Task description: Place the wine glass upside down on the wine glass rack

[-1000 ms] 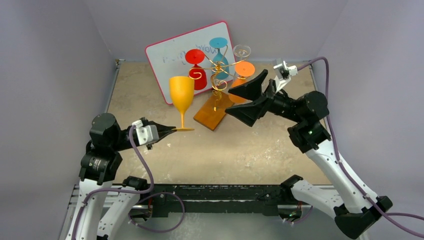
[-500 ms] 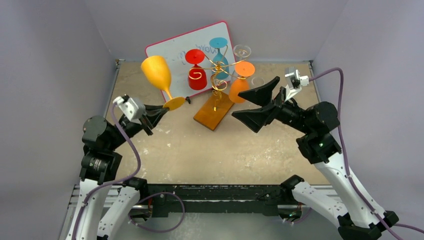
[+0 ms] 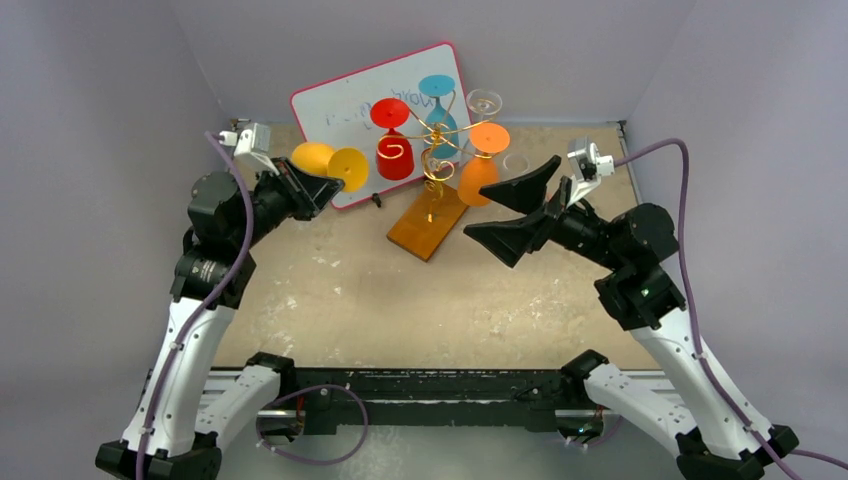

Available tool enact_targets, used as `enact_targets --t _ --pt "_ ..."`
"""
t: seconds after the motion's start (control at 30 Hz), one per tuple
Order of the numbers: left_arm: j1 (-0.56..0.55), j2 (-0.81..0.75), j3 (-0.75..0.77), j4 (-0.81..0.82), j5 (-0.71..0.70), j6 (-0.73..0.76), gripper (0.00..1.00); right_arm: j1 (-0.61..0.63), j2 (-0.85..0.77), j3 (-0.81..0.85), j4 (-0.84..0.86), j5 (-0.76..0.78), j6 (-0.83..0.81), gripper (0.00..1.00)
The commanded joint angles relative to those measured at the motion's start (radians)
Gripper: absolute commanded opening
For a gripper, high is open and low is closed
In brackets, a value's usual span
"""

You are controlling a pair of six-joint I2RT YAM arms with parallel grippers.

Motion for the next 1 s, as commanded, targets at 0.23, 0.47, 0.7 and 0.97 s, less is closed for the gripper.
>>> enact_targets --t 0.23,0.47,0.7,0.97 --pt "0.001 0.103 0.038 -0.011 0.165 -0.525 0.0 0.005 -0.042 0.014 -0.021 0.035 -0.08 1.0" --pt "0.001 0.102 0.049 -0.023 0.12 -0.595 0.0 0.005 -0.057 0.009 -0.036 0.048 -0.102 1.0" --pt "-0.007 0.133 0.053 0.017 0.14 -0.66 0.0 0.006 -0.07 0.0 -0.038 0.054 -0.11 1.0" --pt "-0.078 0.19 0.085 0.086 0.11 -0.704 0.0 0.005 -0.093 -0.008 -0.044 0.069 -0.113 1.0"
